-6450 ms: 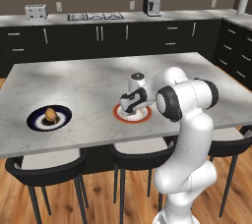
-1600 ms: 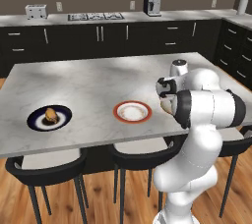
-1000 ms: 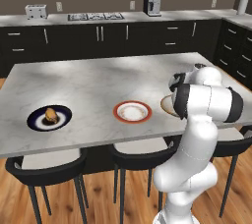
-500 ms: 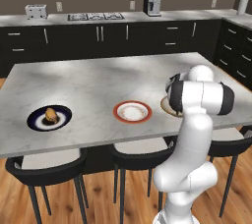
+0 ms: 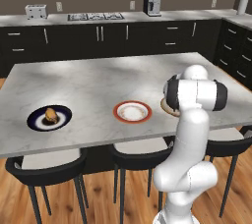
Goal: Pick the chicken drumstick and garlic from their plates and place them in the bowl. Then put the bowl in the fridge.
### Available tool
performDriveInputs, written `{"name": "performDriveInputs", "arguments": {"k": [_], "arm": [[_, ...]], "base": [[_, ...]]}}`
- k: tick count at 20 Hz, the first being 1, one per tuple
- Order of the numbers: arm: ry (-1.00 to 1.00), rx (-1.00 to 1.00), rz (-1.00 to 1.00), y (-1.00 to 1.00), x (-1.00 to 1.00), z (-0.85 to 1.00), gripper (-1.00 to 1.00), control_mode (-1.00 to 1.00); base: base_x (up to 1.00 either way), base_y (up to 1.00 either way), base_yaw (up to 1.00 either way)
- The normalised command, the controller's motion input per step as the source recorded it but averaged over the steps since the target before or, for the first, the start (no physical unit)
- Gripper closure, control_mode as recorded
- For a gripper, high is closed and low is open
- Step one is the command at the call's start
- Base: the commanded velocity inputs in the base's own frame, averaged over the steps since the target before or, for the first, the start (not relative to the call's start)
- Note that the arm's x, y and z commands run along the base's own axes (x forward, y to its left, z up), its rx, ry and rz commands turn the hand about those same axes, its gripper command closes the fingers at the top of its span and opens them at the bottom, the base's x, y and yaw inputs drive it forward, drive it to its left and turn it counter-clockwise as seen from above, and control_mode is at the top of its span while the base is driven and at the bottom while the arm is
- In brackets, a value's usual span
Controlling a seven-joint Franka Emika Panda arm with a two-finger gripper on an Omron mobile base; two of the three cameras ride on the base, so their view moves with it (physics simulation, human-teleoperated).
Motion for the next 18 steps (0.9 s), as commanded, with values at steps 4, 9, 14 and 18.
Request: {"name": "performDriveInputs", "arguments": {"k": [4, 9, 14, 18], "arm": [[0.00, 0.00, 0.00, -0.02, 0.00, -0.09, -1.00, -1.00], [0.00, 0.00, 0.00, -0.07, -0.03, 0.03, -1.00, -1.00], [0.00, 0.00, 0.00, 0.00, -0.08, 0.14, -1.00, -1.00], [-0.03, 0.00, 0.00, 0.06, -0.21, 0.49, -1.00, -1.00]], "base": [[0.00, 0.00, 0.00], [0.00, 0.00, 0.00], [0.00, 0.00, 0.00], [0.00, 0.00, 0.00]]}}
